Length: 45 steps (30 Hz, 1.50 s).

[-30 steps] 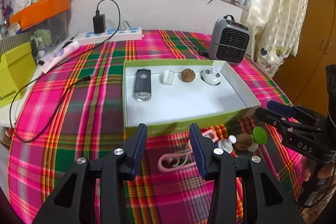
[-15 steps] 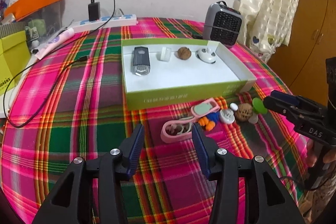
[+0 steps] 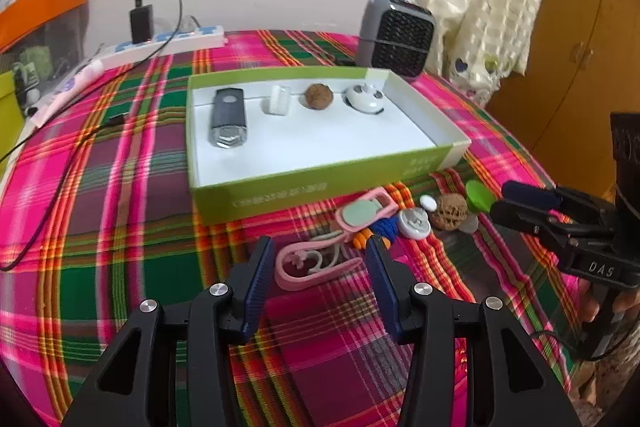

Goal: Organize objects
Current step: 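Move the right tool over the green mushroom toy while the left tool approaches the pink clip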

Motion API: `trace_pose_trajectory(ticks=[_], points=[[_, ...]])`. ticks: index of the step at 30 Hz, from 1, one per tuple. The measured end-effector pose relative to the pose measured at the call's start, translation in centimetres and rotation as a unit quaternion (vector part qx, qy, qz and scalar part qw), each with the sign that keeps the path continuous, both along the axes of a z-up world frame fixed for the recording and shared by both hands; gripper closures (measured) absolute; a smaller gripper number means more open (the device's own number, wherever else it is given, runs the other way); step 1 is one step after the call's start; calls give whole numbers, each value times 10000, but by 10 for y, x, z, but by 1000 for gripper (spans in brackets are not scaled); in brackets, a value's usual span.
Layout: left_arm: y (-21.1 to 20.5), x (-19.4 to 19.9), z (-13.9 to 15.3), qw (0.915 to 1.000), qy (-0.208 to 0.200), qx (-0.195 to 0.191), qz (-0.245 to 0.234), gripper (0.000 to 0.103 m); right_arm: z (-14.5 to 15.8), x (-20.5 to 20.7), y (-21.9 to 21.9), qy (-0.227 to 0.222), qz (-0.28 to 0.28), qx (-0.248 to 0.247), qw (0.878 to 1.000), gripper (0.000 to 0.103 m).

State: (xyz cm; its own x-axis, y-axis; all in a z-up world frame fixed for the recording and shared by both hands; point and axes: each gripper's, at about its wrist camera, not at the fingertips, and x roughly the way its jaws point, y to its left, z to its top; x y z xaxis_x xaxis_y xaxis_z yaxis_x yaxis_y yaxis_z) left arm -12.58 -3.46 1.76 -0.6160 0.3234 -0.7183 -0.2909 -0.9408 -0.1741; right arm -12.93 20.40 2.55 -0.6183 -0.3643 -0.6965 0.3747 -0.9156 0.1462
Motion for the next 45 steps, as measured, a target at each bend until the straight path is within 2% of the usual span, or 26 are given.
trace_pose_trajectory(ticks=[8,13,20,29,39,45], points=[[9,13,1,9996,-15,56,-262,57,-3,0,0,-53,-16,10,10000,51],[18,22,0,9989,-19,-71,-470,57,-5,0,-1,-91,31,68,9999,51],[21,14,-6,9987,-116,-377,-315,57,-9,-1,-7,-125,99,223,9996,51],[21,6,-7,9987,-140,-443,-219,57,-13,-10,-10,-173,78,299,9994,51],[19,3,-7,9990,-158,-382,-178,57,-10,-14,-2,-191,17,140,9997,51],[19,1,-7,9988,-152,-435,-151,57,-11,-17,-9,-108,42,378,9992,51]])
